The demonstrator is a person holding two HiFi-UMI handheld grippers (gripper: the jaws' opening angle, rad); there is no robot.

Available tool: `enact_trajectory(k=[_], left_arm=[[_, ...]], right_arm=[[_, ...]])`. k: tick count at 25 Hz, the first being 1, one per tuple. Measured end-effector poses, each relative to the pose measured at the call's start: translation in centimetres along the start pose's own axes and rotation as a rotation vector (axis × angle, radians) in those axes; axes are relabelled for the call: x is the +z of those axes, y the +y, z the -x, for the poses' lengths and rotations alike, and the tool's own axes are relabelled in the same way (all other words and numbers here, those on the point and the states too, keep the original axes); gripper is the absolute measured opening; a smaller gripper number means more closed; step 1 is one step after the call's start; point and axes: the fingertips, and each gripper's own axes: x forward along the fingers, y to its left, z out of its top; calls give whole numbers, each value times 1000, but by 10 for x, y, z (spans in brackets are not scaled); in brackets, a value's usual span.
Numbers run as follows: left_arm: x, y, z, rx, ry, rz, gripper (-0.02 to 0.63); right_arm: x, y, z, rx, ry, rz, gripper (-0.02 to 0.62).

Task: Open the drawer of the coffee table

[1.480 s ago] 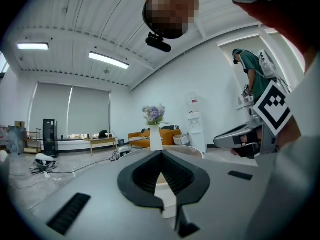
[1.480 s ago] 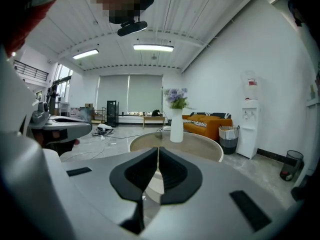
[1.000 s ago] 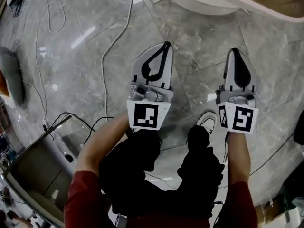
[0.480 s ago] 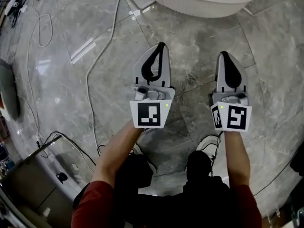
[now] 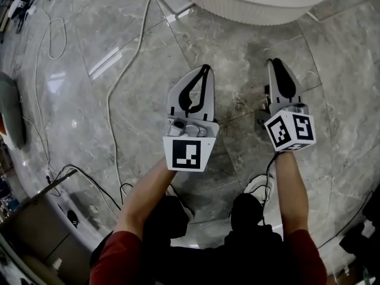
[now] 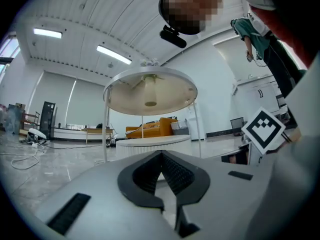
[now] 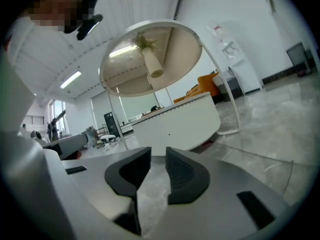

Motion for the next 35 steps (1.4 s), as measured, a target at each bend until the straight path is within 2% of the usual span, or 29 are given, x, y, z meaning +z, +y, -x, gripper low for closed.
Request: enact_trajectory(k=[1, 3, 6, 7, 9, 11, 19, 24, 26, 31, 35], left_arm=[[0, -2, -2, -1, -2, -1, 14], [-1, -5, -6, -3, 0, -2, 14], [-1, -7, -11, -3, 15, -2, 14], [-1, -7, -13, -2, 20, 0, 14], [0, -7, -16, -1, 23, 1, 14], [0, -7, -18, -1, 25, -7, 14], [-2, -9, -25, 10, 41, 3, 14], [-19, -8, -18, 76, 86, 9, 14], [-24, -10, -15, 84, 102, 9, 14], [-26, -8, -14, 98, 100, -9, 14], [-26, -7, -14, 105, 105, -4, 14]], right_arm=[[-4, -3, -7, 17, 0, -63, 118], [-8, -3, -21, 86, -15, -207, 157], [1, 1, -47, 282, -89, -494, 232], [1, -6, -54, 312, -116, -594, 260], [-7, -29, -64, 314, -170, -763, 283], [-12, -43, -74, 309, -216, -859, 295], [-20, -53, -106, 316, -276, -948, 311], [-11, -53, -115, 399, -316, -940, 330], [-9, -54, -115, 413, -343, -970, 330], [-9, -56, -117, 379, -368, -997, 328], [-9, -57, -115, 386, -373, -1009, 317]])
